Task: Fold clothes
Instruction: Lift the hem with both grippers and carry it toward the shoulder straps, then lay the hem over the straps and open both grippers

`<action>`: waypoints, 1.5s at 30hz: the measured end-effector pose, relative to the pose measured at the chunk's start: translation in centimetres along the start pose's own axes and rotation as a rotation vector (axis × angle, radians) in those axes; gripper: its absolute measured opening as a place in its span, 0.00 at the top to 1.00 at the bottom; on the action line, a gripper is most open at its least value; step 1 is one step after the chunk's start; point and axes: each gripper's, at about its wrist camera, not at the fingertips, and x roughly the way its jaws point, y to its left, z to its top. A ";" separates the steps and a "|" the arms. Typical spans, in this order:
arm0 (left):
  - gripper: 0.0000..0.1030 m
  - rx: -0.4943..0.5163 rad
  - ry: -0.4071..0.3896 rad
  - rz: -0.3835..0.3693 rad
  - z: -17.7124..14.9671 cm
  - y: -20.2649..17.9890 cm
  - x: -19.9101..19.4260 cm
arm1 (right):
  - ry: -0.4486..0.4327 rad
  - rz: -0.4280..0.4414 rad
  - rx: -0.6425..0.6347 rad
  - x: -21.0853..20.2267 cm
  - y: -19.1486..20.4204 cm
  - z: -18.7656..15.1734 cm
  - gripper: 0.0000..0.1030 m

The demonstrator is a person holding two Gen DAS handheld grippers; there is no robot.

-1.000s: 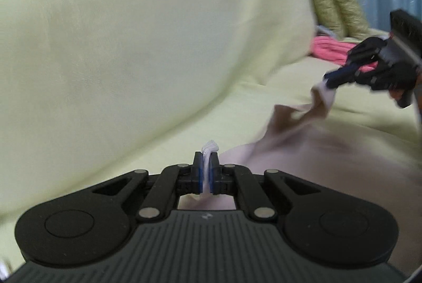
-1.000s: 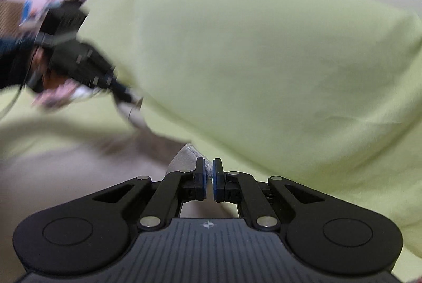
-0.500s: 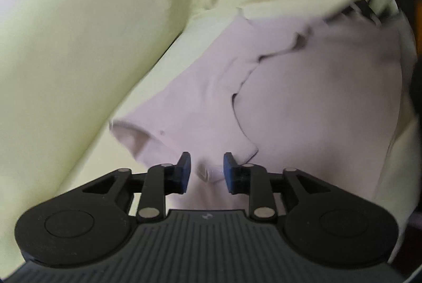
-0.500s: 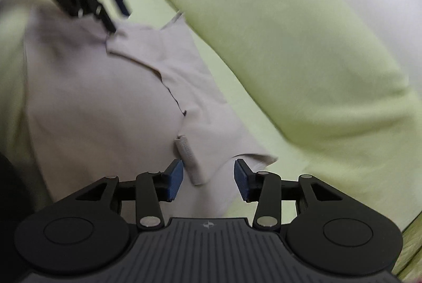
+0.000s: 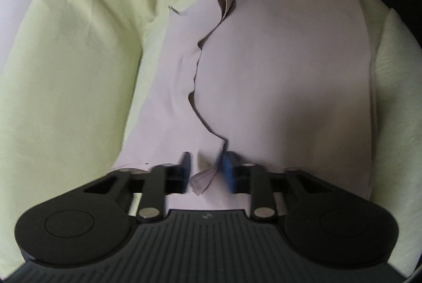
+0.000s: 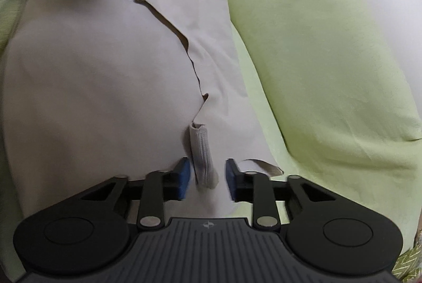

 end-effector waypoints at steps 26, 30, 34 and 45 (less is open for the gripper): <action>0.94 -0.293 0.001 -0.023 -0.4 -5.0 -9.0 | 0.020 0.045 0.041 -8.5 1.9 -1.8 0.98; 0.91 -0.252 0.017 0.029 -0.2 -5.7 -8.3 | 0.017 0.008 0.041 -9.0 3.8 -1.4 0.67; 0.80 -0.142 0.024 0.081 0.0 -7.1 -6.9 | 0.024 0.016 0.037 -8.5 4.2 -1.4 0.68; 0.98 -0.119 -0.035 0.048 0.0 -6.1 -5.5 | -0.001 -0.063 0.007 -11.7 5.8 -2.0 1.00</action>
